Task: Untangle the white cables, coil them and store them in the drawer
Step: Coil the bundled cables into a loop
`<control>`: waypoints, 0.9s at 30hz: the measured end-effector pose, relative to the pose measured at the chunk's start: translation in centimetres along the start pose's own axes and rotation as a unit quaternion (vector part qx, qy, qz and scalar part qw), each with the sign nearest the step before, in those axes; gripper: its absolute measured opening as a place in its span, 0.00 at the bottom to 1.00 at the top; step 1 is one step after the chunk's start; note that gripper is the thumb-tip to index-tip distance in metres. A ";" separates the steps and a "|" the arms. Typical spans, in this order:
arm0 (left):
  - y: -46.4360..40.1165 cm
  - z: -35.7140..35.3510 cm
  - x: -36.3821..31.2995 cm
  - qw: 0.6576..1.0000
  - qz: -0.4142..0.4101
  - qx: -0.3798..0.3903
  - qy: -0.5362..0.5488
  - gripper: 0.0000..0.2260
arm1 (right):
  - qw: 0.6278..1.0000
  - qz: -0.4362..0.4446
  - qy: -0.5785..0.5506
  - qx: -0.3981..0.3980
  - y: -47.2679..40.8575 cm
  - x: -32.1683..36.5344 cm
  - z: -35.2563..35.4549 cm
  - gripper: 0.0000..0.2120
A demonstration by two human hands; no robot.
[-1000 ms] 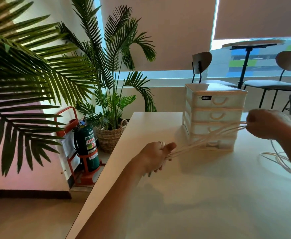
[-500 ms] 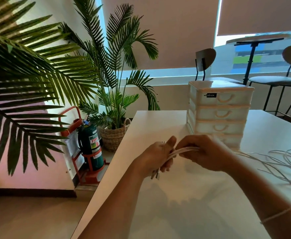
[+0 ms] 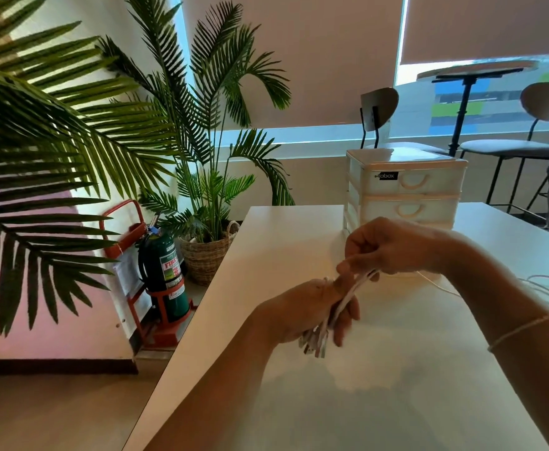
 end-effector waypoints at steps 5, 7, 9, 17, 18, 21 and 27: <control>0.1 -0.2 0.0 0.999 -0.017 0.021 0.029 0.30 | 0.998 -0.011 0.034 0.044 0.3 0.1 0.6 0.04; 0.1 -0.4 0.0 0.999 -0.016 0.036 0.009 0.27 | 0.999 -0.007 0.041 0.032 -0.1 0.4 0.6 0.04; 0.1 -0.2 -0.1 0.999 -0.003 0.032 -0.016 0.17 | 0.999 -0.005 0.021 0.040 -0.4 0.6 0.3 0.06; 0.4 0.0 -0.3 0.997 -0.034 0.024 0.067 0.08 | 0.998 0.028 0.047 -0.013 -1.1 0.8 -0.7 0.14; 0.6 0.1 -0.6 0.997 -0.040 0.021 0.063 0.09 | 0.998 0.030 0.045 -0.037 -1.2 0.8 -0.8 0.17; 0.8 0.2 -1.1 0.999 -0.032 -0.006 0.012 0.14 | 0.989 0.031 0.026 -0.142 -1.6 0.5 -0.4 0.24; 0.8 0.2 -1.2 0.999 0.002 0.005 0.037 0.26 | 0.966 -0.001 0.070 -0.249 -2.5 -0.5 0.4 0.29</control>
Point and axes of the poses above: each hand's wrist, its own y-axis away from the middle knuckle, its own z-axis out of the back of the hand, x = y × z, the point moved 2 cm from there along -y, towards the middle knuckle, and after that the axes turned 9 degrees about -z, right-handed, at the moved point
